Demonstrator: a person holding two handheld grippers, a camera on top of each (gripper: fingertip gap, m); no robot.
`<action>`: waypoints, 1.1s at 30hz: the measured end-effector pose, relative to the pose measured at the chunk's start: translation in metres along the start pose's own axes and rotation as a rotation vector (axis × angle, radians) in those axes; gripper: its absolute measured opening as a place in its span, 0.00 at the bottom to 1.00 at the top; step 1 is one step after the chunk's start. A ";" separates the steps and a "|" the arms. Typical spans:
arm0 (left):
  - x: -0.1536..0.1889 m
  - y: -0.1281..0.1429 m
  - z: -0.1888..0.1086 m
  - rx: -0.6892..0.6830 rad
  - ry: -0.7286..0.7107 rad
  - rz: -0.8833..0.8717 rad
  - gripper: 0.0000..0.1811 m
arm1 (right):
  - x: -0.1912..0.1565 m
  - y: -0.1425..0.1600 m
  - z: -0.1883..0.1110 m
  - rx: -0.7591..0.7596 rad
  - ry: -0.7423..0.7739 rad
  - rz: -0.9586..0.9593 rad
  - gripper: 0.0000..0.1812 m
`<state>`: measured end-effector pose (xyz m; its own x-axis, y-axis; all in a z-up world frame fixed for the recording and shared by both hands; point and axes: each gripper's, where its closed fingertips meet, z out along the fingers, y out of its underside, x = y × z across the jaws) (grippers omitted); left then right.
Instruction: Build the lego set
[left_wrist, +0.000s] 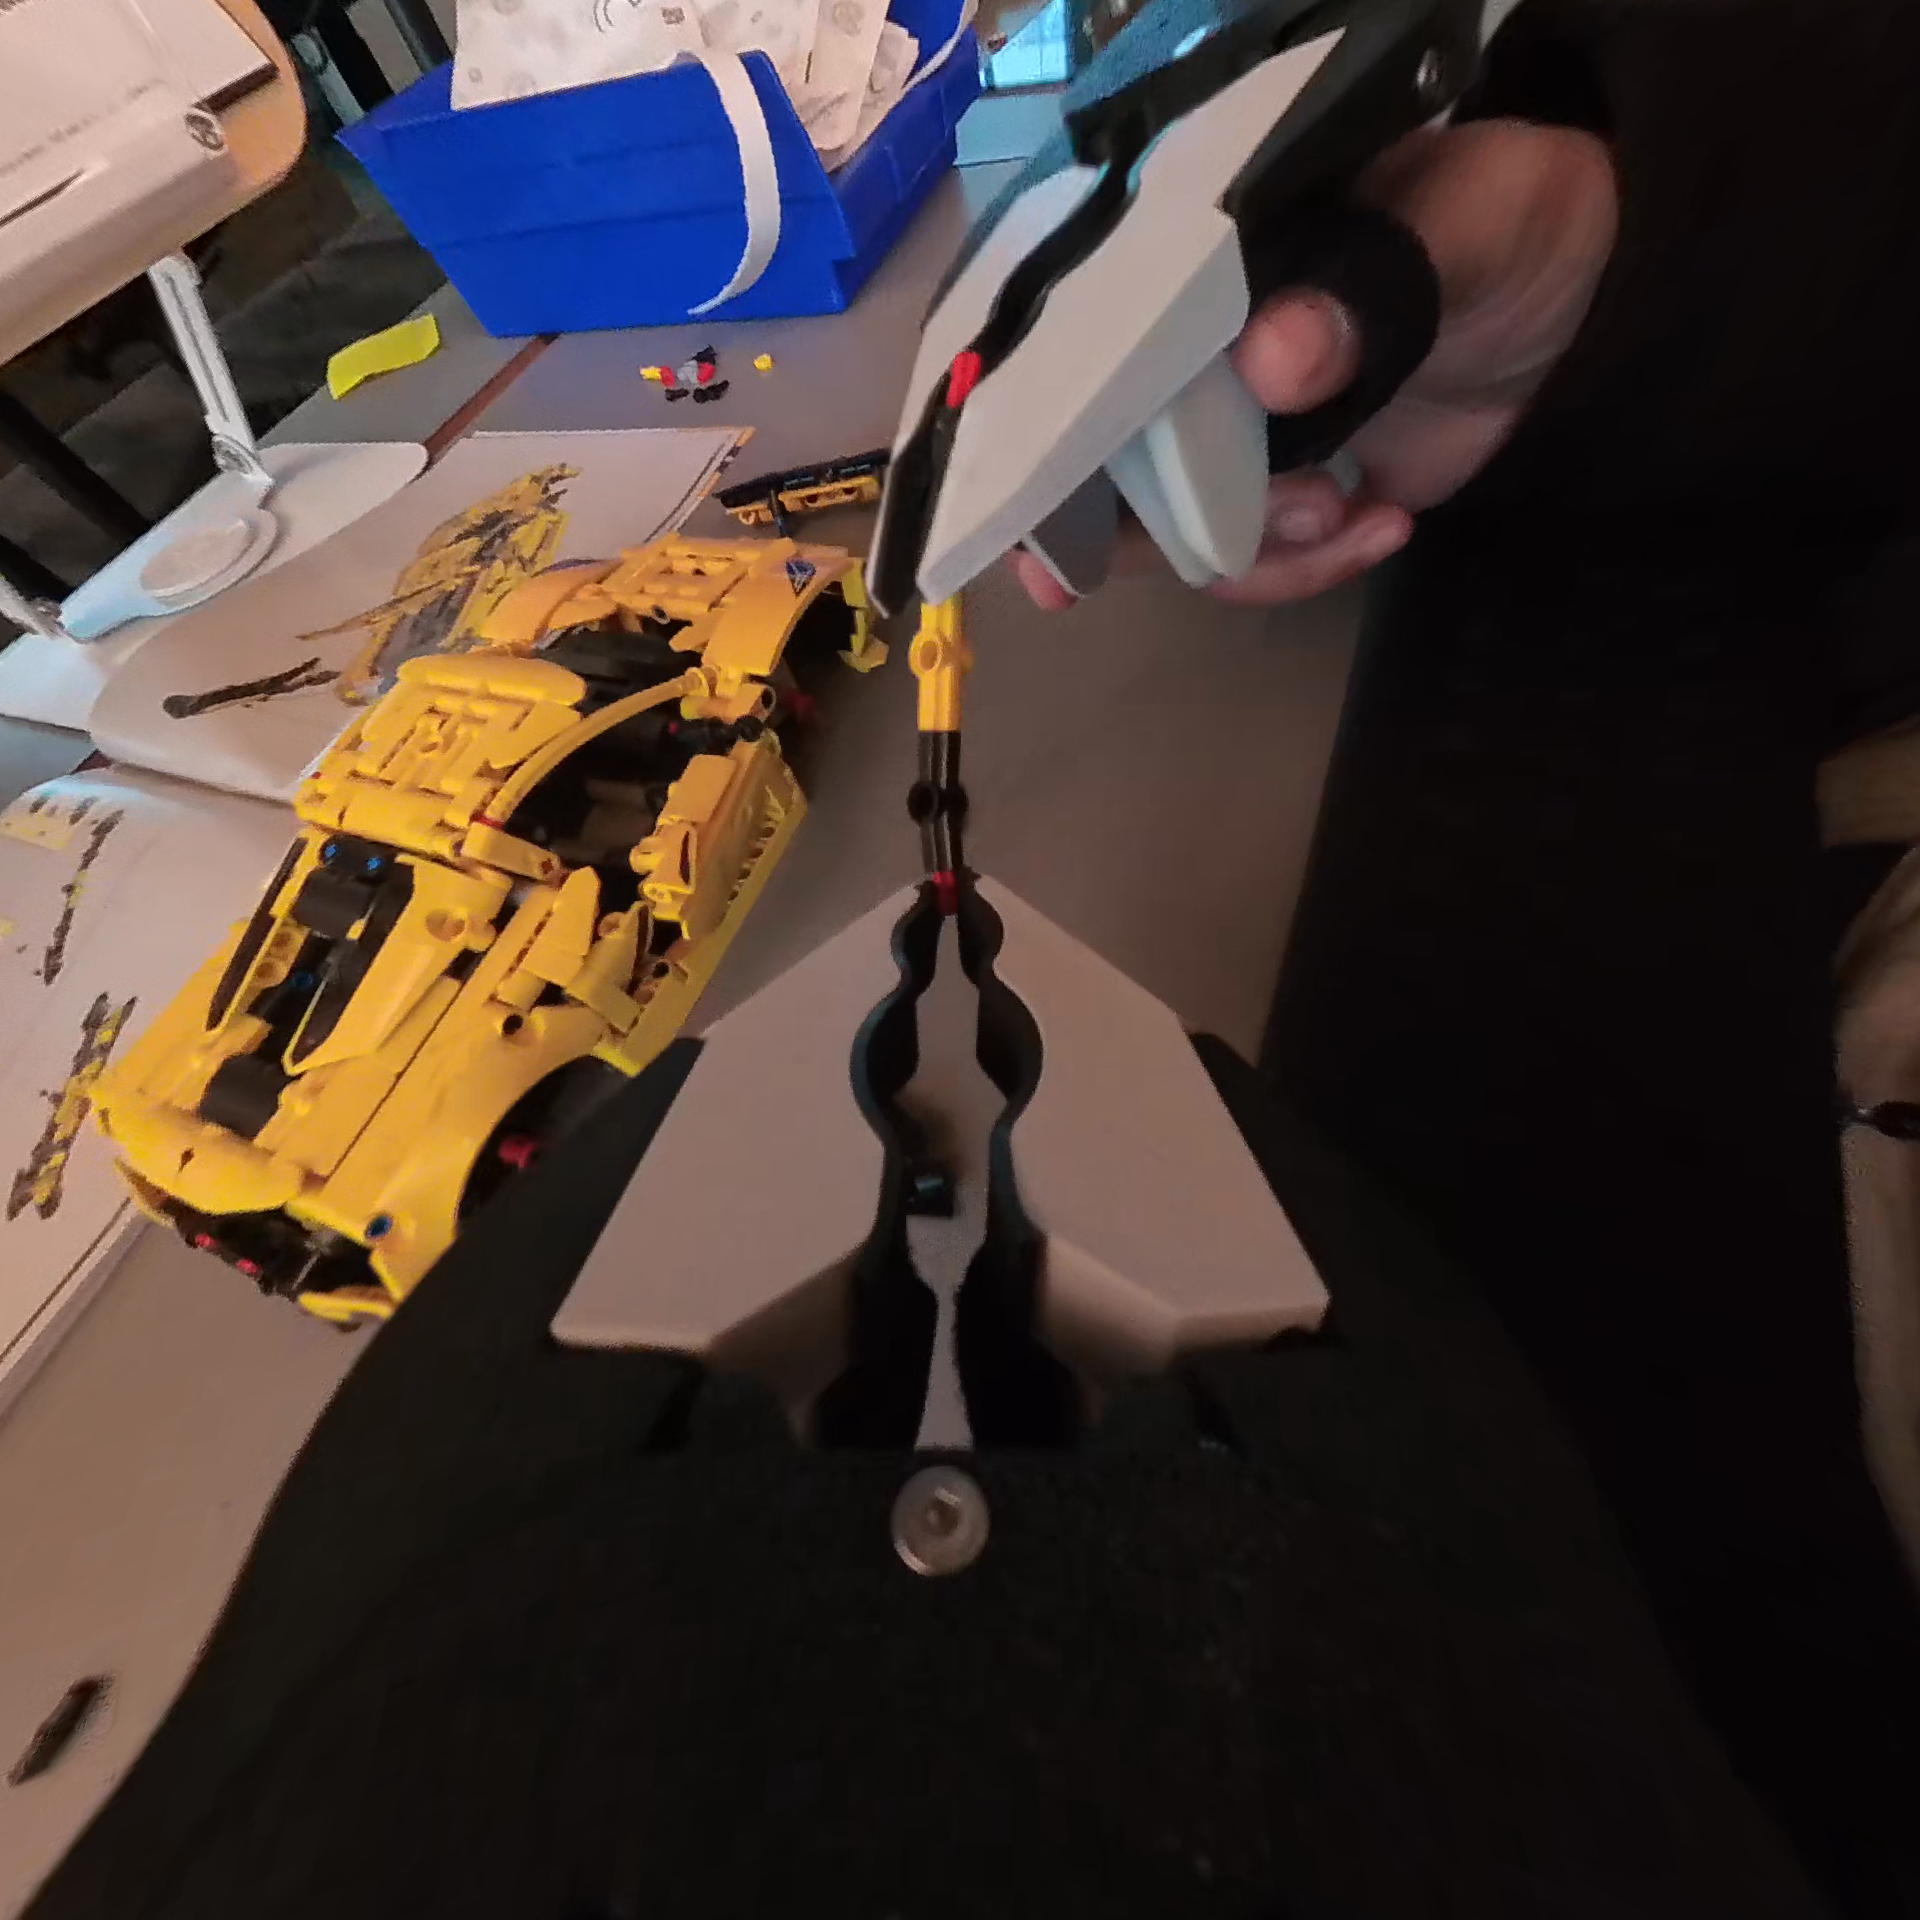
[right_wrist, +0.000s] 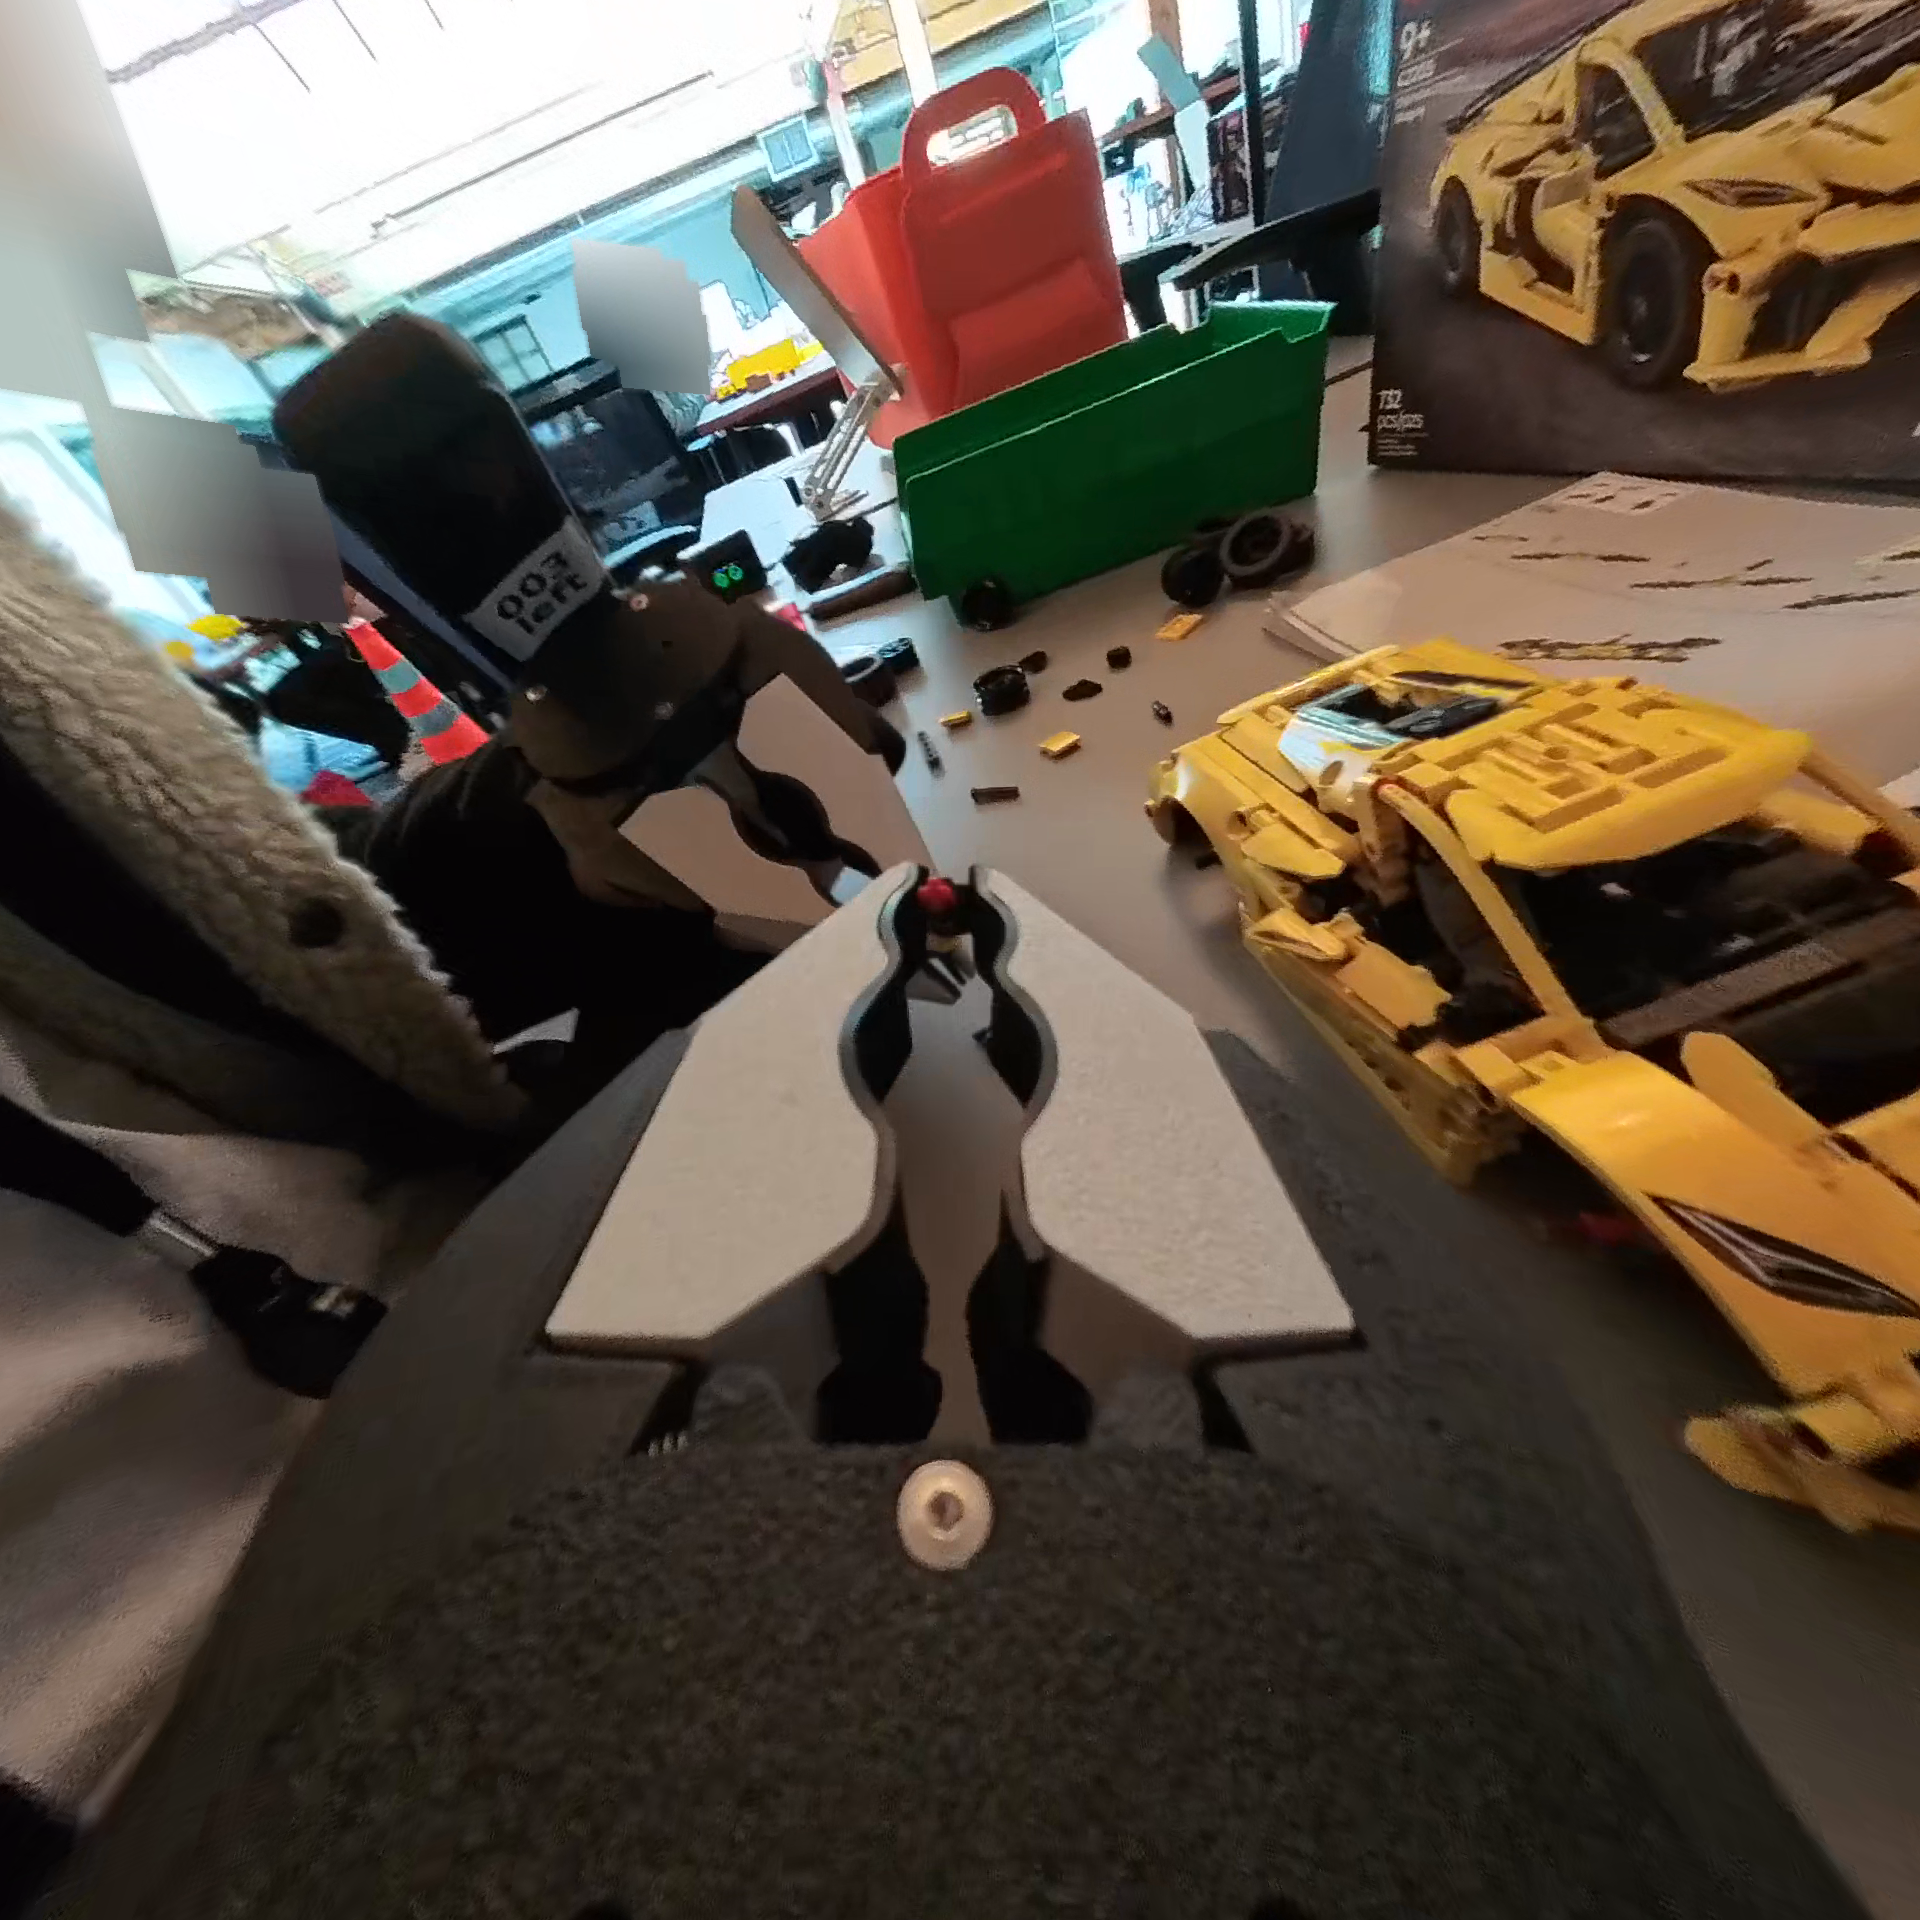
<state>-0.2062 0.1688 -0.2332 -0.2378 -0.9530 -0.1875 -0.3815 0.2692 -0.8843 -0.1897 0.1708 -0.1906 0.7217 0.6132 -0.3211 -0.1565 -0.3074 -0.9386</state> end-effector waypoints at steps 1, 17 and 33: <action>0.000 -0.003 -0.005 0.035 0.007 -0.027 0.02 | -0.002 -0.002 0.002 0.008 -0.022 0.025 0.04; 0.004 0.008 -0.014 0.031 -0.002 -0.020 0.00 | -0.009 0.010 0.011 -0.028 -0.070 0.043 0.04; -0.056 0.076 -0.027 -0.321 -0.233 0.014 0.01 | 0.052 -0.012 -0.016 -0.035 0.339 -0.149 0.19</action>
<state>-0.2456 0.2465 -0.2780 -0.0501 -0.9450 -0.3232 -0.6487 0.2769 -0.7089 -0.1394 0.1946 -0.1941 0.9179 0.3794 -0.1160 -0.0141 -0.2610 -0.9652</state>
